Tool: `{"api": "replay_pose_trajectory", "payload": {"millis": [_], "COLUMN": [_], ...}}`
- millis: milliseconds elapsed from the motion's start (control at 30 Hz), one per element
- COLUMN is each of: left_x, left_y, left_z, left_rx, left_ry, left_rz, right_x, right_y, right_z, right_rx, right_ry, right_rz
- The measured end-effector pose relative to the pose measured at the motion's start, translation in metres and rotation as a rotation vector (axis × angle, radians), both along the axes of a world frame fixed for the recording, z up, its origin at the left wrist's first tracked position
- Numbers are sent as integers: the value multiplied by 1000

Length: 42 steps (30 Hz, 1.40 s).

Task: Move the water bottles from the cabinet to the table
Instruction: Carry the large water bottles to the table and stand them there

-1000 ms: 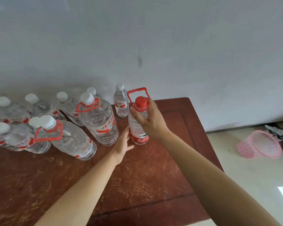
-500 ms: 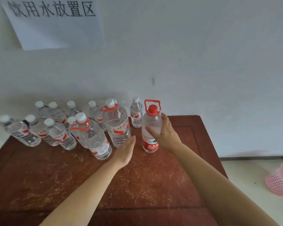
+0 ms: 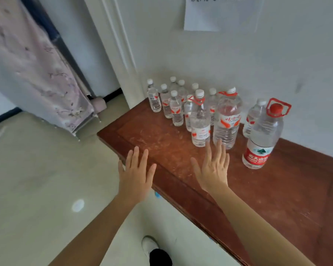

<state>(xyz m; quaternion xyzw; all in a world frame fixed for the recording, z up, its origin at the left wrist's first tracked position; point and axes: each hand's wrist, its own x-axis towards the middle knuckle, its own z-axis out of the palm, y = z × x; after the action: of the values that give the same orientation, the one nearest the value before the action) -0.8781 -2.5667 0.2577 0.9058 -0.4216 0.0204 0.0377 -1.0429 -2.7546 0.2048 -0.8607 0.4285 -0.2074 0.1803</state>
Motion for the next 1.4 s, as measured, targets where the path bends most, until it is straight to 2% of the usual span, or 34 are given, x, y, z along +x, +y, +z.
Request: {"api": "replay_pose_trajectory", "payload": {"millis": [133, 400, 667, 867, 1067, 1200, 1400], "left_x": [31, 64, 68, 69, 100, 166, 273], "left_y": [118, 365, 667, 798, 887, 959, 1042], "left_z": [39, 92, 116, 134, 127, 123, 128], "left_rx": [-55, -165, -119, -165, -173, -116, -87], "left_ry": [-130, -291, -330, -443, -495, -535, -459], "left_rz": [261, 688, 1196, 1393, 1522, 1582, 1700], "right_x": [83, 231, 350, 392, 453, 531, 652], "right_y": [79, 286, 616, 780, 905, 988, 1085], "right_z": [32, 94, 139, 153, 149, 134, 135], "right_rx": [-102, -195, -366, -354, -299, -271, -269], "right_ry": [-21, -151, -347, -432, -490, -515, -458], "right_rz": [326, 766, 1268, 1465, 1645, 1743, 1832]}}
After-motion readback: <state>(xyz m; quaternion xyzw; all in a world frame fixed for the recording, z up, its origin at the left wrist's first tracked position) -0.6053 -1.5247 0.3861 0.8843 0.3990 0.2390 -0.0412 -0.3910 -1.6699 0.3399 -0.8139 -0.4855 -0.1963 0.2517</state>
